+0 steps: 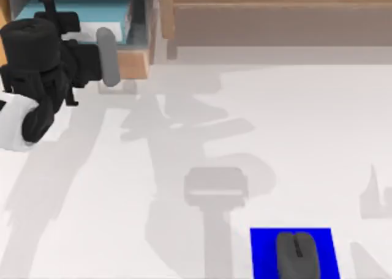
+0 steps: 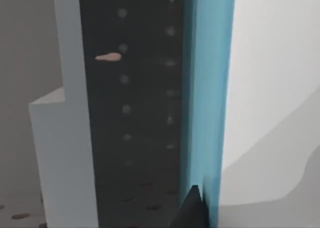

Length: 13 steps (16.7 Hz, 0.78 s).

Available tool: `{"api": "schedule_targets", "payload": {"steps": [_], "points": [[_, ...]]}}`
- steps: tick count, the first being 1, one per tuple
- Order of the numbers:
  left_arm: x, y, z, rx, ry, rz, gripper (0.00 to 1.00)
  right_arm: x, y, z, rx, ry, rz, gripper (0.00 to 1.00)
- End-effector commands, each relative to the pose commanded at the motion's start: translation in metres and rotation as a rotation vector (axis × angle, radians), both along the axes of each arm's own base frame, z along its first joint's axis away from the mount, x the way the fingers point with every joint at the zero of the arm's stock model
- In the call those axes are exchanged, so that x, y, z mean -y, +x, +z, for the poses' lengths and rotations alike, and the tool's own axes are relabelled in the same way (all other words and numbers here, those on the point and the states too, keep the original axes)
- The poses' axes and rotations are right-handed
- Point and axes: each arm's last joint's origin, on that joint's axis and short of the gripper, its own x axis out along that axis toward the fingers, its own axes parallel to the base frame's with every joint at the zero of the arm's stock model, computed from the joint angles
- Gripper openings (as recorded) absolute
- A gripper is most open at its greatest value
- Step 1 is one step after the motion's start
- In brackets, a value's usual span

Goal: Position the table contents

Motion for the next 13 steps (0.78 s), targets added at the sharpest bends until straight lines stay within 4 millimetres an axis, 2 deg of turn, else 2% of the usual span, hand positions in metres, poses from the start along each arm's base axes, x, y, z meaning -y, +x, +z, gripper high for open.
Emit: {"api": "schedule_targets", "payload": {"steps": [7,13], "points": [[0.0000,0.0000,0.0000,0.000,0.000,0.000,0.98,0.0000,0.0000,0.0000,0.000,0.000,0.000,1.00],[0.0000,0.0000,0.0000,0.000,0.000,0.000,1.00,0.0000,0.0000,0.0000,0.000,0.000,0.000,1.00]]}}
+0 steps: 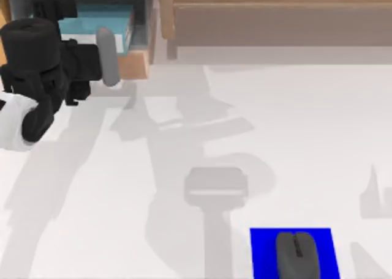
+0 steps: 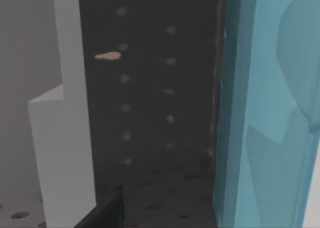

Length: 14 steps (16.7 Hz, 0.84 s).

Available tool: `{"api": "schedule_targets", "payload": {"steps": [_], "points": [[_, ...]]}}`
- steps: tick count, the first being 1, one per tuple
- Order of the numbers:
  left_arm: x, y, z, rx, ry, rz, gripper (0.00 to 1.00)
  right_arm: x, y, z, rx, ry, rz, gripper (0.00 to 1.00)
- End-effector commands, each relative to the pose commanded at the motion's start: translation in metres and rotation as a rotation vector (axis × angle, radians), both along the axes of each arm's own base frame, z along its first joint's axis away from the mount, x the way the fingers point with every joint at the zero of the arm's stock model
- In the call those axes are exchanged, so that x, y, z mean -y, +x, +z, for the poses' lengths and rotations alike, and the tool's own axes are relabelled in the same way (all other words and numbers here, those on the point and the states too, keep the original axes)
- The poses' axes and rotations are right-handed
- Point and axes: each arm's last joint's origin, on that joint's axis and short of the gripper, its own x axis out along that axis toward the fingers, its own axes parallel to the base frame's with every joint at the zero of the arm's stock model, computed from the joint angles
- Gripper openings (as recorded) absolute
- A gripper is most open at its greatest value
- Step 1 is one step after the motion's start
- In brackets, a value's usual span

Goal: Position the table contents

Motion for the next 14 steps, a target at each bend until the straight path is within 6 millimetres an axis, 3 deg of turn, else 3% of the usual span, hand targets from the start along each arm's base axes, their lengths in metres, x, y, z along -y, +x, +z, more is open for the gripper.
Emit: {"api": "schedule_targets", "payload": {"steps": [5,14], "points": [[0.000,-0.004,0.001,0.003,-0.003,0.001,1.00,0.000,0.000,0.000,0.000,0.000,0.000,1.00],[-0.001,-0.050,0.000,-0.001,0.000,-0.002,1.00,0.000,0.000,0.000,0.000,0.000,0.000,1.00]]}}
